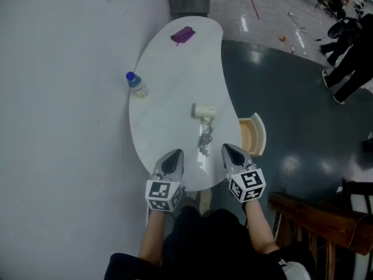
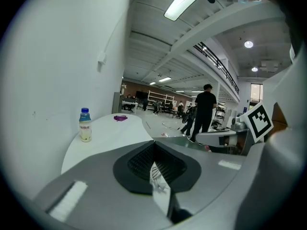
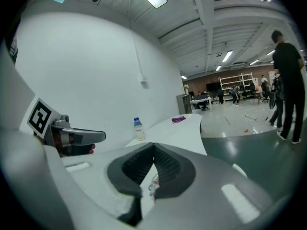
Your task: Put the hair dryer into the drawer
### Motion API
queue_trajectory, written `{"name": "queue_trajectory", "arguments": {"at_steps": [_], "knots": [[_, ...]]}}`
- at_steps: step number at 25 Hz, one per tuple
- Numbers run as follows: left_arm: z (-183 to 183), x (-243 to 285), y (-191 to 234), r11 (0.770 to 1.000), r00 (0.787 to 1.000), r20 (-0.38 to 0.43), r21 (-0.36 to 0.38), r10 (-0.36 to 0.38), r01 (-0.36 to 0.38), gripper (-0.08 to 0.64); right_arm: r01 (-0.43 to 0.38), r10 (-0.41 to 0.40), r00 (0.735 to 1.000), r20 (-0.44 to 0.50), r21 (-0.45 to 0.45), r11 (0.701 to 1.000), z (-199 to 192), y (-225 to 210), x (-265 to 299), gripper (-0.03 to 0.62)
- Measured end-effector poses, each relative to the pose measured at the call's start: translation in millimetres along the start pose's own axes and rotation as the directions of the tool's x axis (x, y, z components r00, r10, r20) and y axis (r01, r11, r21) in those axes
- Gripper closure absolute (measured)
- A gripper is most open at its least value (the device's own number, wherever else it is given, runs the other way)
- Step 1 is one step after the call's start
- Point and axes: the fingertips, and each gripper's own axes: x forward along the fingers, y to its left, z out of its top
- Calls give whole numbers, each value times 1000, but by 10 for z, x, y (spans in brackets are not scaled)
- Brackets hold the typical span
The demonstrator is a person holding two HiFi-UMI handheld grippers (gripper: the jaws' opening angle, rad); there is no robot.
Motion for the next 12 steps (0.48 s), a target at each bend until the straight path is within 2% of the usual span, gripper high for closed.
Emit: {"name": "queue_trajectory", "arguments": {"at_steps": [12], "knots": [[-361, 671, 391, 995, 989, -108, -21, -97, 96, 552, 79, -75, 994, -82, 53, 995, -299, -216, 658, 591]]}}
